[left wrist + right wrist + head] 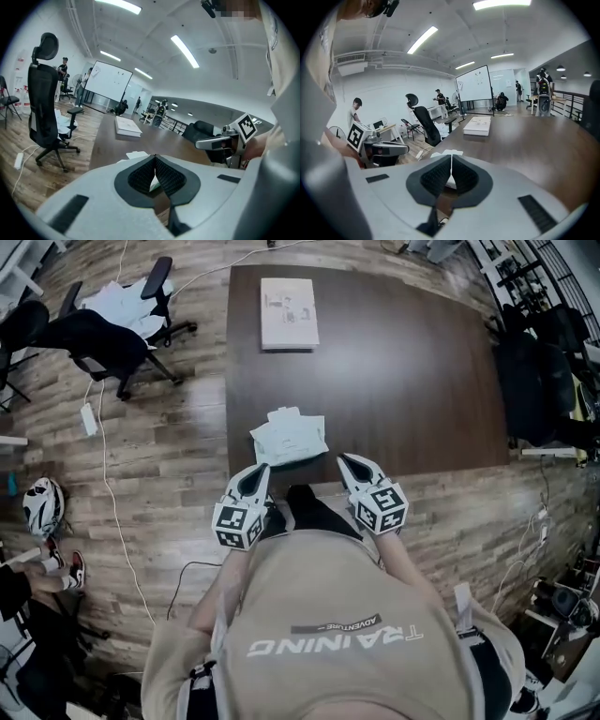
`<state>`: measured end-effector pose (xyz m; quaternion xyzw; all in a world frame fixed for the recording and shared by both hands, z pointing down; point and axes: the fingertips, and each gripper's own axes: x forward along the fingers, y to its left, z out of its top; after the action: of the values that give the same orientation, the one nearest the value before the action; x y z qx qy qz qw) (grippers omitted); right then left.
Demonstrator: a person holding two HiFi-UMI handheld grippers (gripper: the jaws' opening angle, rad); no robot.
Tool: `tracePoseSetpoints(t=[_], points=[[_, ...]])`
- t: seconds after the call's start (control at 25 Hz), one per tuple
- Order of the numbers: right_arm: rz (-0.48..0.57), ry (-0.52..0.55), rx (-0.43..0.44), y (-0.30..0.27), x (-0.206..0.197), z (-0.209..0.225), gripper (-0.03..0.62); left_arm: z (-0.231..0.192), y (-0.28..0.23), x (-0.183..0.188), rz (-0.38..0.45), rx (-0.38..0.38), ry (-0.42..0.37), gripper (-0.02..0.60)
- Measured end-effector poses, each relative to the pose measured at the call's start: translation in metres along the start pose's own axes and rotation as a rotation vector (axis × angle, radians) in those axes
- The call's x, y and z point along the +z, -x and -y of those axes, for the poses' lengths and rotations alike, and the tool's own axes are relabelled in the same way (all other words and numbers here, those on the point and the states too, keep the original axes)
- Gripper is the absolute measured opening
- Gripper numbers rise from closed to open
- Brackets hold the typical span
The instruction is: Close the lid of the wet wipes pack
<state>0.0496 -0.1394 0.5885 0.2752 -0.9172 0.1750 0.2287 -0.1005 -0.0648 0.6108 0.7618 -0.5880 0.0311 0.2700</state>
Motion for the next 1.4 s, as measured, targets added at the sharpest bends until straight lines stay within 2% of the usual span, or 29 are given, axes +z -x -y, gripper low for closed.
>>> tracePoseSetpoints(t=[0.32,0.48,0.68,0.84,1.04,1.24,1.28,1.36,1.4], points=[[-0.002,-0.029,0.206,-0.058,0.021,0.025,0.015,0.002,-0.035,0.030,-0.016,0.089,-0.005,0.009],[-0.055,0.009,0.301,-0.083,0.014,0.036,0.017,-0.002,-0.052,0.030,-0.024,0.137,0.038,0.009],[-0.101,-0.024,0.402,-0.123,0.010,0.046,0.017,-0.010,-0.063,0.031,-0.029,0.203,0.046,0.009],[-0.153,-0.009,0.462,-0.152,0.007,0.042,0.018,-0.014,-0.069,0.029,-0.045,0.213,0.040,0.009],[-0.249,0.003,0.516,-0.175,-0.001,0.040,0.018,-0.004,-0.074,0.029,-0.042,0.195,0.084,0.009],[-0.322,0.002,0.545,-0.199,-0.010,0.040,0.018,-0.012,-0.074,0.037,-0.032,0.211,0.087,0.009],[-0.335,-0.013,0.554,-0.200,-0.013,0.040,0.023,-0.010,-0.072,0.036,-0.040,0.214,0.093,0.009],[-0.358,-0.029,0.577,-0.201,-0.017,0.041,0.097,-0.009,-0.068,0.035,-0.053,0.218,0.097,0.009],[-0.368,-0.026,0.585,-0.204,-0.017,0.041,0.100,-0.009,-0.067,0.036,-0.053,0.223,0.100,0.009]])
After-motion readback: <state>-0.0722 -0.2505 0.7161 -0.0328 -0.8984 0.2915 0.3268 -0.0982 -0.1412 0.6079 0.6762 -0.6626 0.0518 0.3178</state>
